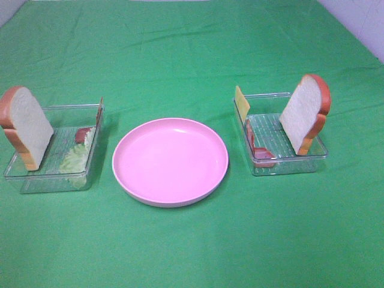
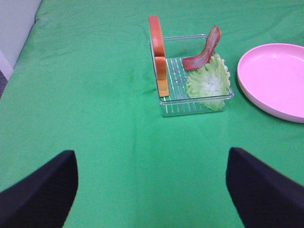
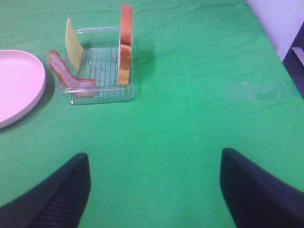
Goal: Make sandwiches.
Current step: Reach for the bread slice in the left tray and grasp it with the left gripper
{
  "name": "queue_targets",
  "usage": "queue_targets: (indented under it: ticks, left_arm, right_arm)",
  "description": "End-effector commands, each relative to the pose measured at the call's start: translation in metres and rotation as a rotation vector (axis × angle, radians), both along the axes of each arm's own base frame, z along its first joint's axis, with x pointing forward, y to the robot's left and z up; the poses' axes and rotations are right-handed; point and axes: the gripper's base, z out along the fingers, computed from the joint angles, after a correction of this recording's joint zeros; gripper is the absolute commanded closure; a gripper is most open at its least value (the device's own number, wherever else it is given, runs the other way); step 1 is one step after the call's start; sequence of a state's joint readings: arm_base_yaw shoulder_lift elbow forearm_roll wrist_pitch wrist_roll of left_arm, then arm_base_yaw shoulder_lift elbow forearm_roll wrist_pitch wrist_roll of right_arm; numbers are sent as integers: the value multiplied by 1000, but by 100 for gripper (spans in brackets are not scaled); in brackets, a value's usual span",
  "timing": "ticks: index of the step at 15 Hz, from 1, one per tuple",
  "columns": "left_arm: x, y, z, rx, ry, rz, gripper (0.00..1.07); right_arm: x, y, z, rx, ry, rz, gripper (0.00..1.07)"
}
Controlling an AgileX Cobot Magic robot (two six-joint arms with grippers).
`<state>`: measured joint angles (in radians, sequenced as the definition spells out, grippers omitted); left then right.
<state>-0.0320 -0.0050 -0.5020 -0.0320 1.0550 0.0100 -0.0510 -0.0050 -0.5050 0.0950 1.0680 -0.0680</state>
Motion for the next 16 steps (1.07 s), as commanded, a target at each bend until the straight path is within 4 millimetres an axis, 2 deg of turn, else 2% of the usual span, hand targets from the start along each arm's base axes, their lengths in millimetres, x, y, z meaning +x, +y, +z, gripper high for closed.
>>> queue_targets:
  ticks: [1, 16]
  left_arm:
    - [-3, 0, 0, -4, -29, 2, 26]
    - [-3, 0, 0, -4, -29, 2, 26]
  right_arm:
    - [-1, 0, 2, -13, -24, -3, 35]
    - [-1, 0, 2, -13, -24, -3, 35]
